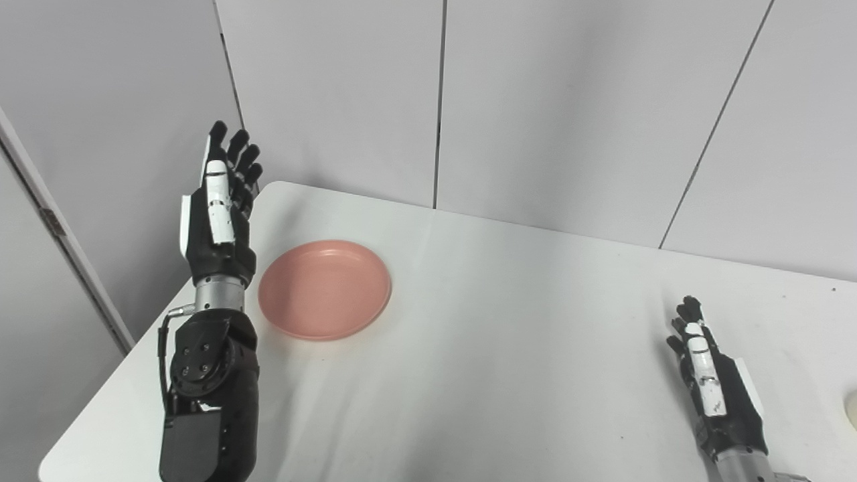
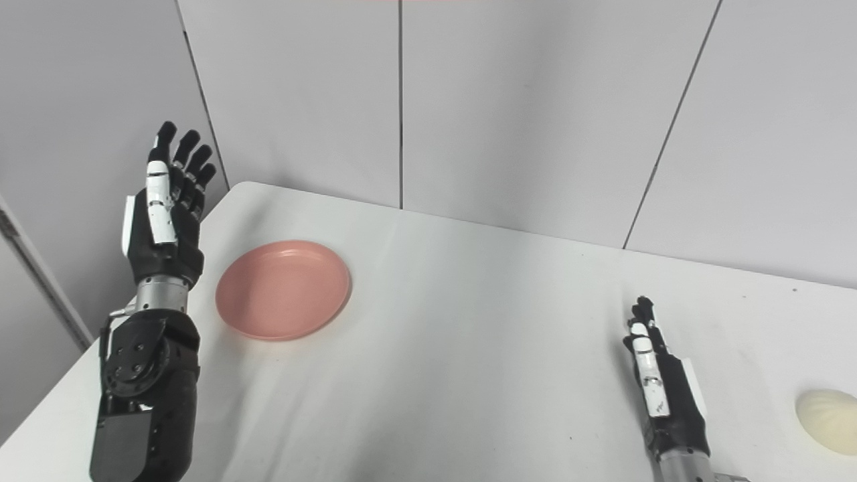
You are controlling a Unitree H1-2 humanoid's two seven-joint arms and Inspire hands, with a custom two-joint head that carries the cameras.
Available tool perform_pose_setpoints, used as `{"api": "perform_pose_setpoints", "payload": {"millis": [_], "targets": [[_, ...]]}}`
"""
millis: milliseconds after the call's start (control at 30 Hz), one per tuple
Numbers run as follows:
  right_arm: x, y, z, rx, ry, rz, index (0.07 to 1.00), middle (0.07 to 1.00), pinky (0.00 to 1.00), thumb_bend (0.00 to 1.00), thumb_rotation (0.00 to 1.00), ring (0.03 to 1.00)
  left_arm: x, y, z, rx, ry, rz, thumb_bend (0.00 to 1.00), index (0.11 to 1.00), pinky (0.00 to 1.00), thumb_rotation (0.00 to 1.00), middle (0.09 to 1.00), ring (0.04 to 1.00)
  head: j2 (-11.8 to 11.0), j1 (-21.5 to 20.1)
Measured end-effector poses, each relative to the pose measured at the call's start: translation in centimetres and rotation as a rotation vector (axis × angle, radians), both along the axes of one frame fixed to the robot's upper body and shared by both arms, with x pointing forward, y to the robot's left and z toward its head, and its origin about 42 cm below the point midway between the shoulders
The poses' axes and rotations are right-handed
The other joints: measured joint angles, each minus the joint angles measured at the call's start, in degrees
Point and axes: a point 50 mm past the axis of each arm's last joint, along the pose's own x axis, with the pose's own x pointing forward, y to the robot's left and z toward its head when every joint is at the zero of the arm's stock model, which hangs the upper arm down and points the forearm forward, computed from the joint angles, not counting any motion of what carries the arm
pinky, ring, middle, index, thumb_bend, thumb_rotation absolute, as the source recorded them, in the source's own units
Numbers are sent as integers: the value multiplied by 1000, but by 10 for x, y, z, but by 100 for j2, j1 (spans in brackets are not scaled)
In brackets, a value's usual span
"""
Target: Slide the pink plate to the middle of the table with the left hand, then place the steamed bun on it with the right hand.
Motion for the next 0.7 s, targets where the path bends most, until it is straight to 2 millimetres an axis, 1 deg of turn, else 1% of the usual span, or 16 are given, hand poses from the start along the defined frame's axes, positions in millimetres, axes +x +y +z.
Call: {"api": "perform_pose_setpoints", "payload": {"millis": [300, 433, 533, 700], "targets": [[-3, 0, 0, -7, -1, -1, 1000, 1000, 1000, 110, 1000, 1000, 7, 27, -20, -79, 42, 32, 488, 931, 922, 1000, 922, 914, 9, 9], [-3, 0, 0, -7, -1, -1, 1000, 1000, 1000, 114, 1000, 1000, 10, 35, -29, -111, 67, 41, 475, 936, 936, 1000, 920, 916, 44, 9], [-3, 0, 0, -7, -1, -1, 1000, 1000, 1000, 124, 1000, 1000, 11, 38, -33, -131, 76, 42, 460, 936, 956, 1000, 922, 921, 61, 9], [-5, 0, 1, -7, -1, -2, 1000, 1000, 1000, 113, 1000, 1000, 13, 40, -40, -155, 95, 41, 453, 940, 954, 1000, 923, 924, 79, 0]]}}
